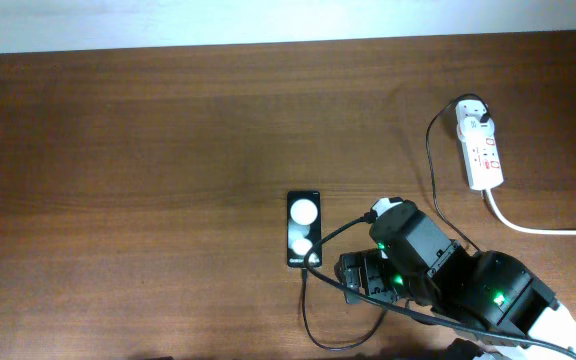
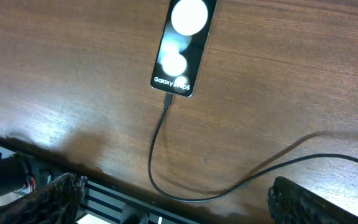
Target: Plug charger to phone and switch on socket
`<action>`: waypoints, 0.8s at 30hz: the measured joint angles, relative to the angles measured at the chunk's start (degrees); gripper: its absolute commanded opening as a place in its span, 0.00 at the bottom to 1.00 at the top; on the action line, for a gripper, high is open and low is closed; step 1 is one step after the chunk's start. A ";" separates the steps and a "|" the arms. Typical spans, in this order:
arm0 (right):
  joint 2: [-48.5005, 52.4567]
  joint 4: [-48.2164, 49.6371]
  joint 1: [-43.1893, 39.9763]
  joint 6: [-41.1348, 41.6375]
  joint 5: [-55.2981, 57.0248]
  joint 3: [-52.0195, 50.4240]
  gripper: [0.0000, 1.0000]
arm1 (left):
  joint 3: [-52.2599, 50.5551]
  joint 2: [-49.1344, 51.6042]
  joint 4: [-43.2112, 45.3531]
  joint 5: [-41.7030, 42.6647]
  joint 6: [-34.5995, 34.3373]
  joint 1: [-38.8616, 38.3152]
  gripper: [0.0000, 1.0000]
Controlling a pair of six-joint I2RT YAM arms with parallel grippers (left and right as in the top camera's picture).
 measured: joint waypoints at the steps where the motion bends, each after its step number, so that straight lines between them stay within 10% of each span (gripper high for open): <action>1: 0.00 -0.46 0.00 -0.04 0.00 0.00 0.99 | 0.00 0.00 0.02 0.00 0.00 0.00 0.99; 24: -0.02 -1.84 0.00 0.02 0.02 0.00 0.99 | -15.67 -0.35 12.79 -19.52 -0.17 0.07 0.99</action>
